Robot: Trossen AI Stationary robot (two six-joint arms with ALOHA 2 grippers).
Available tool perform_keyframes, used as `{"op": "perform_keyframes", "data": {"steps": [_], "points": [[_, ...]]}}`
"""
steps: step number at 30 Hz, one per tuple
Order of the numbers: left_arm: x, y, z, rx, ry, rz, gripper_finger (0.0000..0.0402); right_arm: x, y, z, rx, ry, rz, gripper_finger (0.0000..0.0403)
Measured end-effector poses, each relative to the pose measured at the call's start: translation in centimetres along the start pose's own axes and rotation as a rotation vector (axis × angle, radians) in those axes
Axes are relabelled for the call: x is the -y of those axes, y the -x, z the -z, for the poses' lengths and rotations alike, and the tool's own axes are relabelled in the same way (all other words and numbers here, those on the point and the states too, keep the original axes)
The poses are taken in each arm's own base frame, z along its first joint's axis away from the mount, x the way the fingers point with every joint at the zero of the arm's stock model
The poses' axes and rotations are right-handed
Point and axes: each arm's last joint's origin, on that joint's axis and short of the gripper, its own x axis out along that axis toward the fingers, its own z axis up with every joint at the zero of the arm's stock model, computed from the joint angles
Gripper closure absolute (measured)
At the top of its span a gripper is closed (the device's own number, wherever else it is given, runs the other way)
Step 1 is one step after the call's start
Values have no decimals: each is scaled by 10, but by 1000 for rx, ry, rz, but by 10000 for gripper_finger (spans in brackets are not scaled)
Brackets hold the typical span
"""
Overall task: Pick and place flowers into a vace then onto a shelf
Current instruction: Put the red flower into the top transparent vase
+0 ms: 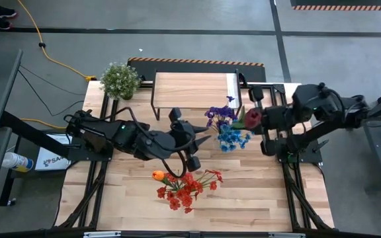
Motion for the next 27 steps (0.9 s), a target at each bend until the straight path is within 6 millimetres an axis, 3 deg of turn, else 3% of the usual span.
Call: {"op": "perform_keyframes", "data": {"steps": [14, 21, 27], "points": [[-15, 9, 26, -207, -32, -148, 263, -1, -34, 20, -143, 23, -30, 402], [-29, 17, 43, -302, -12, -323, 263, 2, -57, 33, -197, 25, -40, 402], [-42, 27, 55, -360, 11, -460, 263, 13, -64, 41, -230, 15, -2, 402]]}}
